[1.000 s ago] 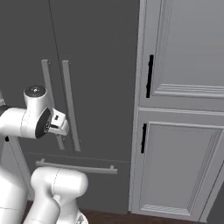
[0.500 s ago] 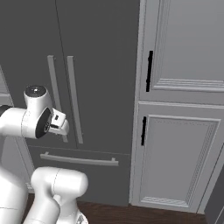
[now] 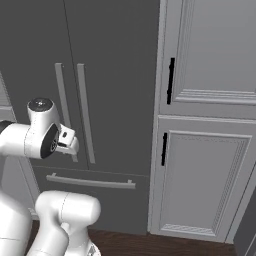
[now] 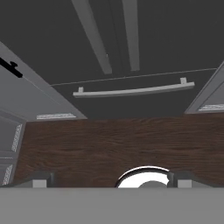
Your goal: Grab a lemon wedge from the fridge and one ice cube from the ice bowl, and put them in the glass of lemonade.
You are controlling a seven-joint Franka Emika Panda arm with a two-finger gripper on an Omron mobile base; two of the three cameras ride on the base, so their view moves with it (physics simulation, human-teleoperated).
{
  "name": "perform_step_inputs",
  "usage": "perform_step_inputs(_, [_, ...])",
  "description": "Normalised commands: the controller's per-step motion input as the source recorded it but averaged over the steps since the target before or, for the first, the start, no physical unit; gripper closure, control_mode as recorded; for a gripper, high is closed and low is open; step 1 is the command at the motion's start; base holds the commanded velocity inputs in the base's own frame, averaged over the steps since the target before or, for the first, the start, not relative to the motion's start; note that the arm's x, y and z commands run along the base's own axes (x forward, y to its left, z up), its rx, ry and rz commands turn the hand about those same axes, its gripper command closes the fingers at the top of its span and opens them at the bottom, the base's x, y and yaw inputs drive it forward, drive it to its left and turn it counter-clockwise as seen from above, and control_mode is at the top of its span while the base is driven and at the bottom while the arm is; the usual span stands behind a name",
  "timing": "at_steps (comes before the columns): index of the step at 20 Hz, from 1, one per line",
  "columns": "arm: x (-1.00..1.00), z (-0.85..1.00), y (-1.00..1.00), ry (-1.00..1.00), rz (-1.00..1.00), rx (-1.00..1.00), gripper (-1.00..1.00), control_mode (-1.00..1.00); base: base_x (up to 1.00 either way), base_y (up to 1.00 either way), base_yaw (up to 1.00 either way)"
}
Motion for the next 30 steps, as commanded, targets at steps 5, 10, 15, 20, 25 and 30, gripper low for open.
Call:
perform_step_inputs(5, [-0.02,0.03,0.01,-0.09,0.00,0.00,-1.00,-1.00,0.00,0.00,0.00])
perform_step_inputs(10, [-0.11,0.69,-0.08,-0.52,-0.05,0.00,-1.00,-1.00,0.00,0.00,0.00])
perform_step_inputs(15, [0.00,0.73,-0.06,-0.33,-0.02,0.00,-1.00,-1.00,0.00,0.00,0.00])
perform_step_inputs(20, [-0.08,0.42,-0.05,-0.09,-0.09,0.00,-1.00,-1.00,0.00,0.00,0.00])
perform_step_inputs(25, [0.06,0.12,-0.29,-0.07,0.04,0.01,-1.00,-1.00,0.00,0.00,0.00])
perform_step_inputs(30, [0.71,0.05,0.03,-0.09,0.09,-0.07,-1.00,-1.00,0.00,0.00,0.00])
